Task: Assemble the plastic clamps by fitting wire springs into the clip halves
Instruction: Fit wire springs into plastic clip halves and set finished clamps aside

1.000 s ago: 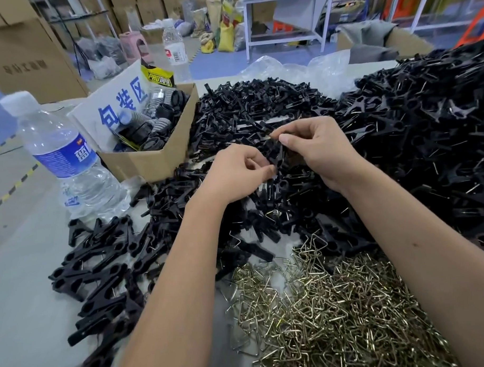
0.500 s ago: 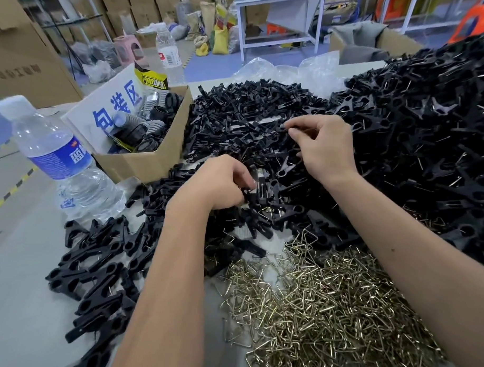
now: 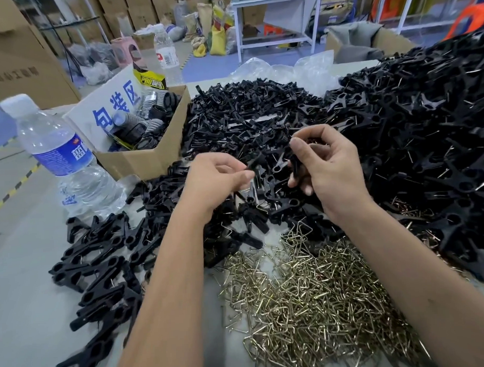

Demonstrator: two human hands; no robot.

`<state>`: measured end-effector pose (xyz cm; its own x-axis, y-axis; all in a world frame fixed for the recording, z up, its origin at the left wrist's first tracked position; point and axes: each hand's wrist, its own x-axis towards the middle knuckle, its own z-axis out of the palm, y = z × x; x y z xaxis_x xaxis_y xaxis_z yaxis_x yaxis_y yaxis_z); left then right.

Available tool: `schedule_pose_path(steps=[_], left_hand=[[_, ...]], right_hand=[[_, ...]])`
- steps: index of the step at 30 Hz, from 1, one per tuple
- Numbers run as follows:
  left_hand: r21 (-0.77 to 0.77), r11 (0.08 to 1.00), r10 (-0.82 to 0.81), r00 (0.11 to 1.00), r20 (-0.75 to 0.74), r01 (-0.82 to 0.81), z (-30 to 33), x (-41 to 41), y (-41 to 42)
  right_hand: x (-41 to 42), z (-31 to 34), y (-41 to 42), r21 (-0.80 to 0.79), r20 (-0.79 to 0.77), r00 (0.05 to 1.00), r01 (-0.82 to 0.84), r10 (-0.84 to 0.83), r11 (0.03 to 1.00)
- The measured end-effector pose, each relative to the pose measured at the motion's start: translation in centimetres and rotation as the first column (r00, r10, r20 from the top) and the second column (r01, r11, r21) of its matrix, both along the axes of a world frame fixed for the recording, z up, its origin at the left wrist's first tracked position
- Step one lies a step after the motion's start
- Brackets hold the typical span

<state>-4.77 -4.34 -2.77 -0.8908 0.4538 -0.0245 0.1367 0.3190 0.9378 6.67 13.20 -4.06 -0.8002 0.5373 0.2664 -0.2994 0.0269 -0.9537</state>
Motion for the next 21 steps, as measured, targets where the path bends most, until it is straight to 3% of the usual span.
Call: schedule_pose_path(steps=[3,6,12,16,21], left_hand=[[0.179,0.968,-0.209,0.956,0.204,0.173,-0.6,1.9,0.4],[0.209,0.912,-0.395,0.895,0.207,0.354,-1.3,3.5,0.6],[0.114,0.951,-0.299,0.95,0.089,0.289,-1.6,4.5,1.5],[0.227,0.956,-0.217,0.969,0.115,0.187,-2.1,4.2,1.2],[0.405,0.89,-0.304,0.935,0.184,0.21,-2.1,4.4,1.3]], right_hand=[[1.6,-0.8,-0.6,0.041,0.004,0.998,-0.066,0.066,0.997],[2.7,-1.5,-0.9,0.142,0.027,0.994,-0.112,0.11,0.983],[3.0,-2.5,-0.9,0.088,-0.028,0.984,-0.173,0.176,0.981],[3.0,-3.2,-0.6,0.042,-0.041,0.997,-0.057,0.058,0.997],[3.3,-3.6,-0.6,0.029,-0.02,1.0,0.003,-0.002,1.0]])
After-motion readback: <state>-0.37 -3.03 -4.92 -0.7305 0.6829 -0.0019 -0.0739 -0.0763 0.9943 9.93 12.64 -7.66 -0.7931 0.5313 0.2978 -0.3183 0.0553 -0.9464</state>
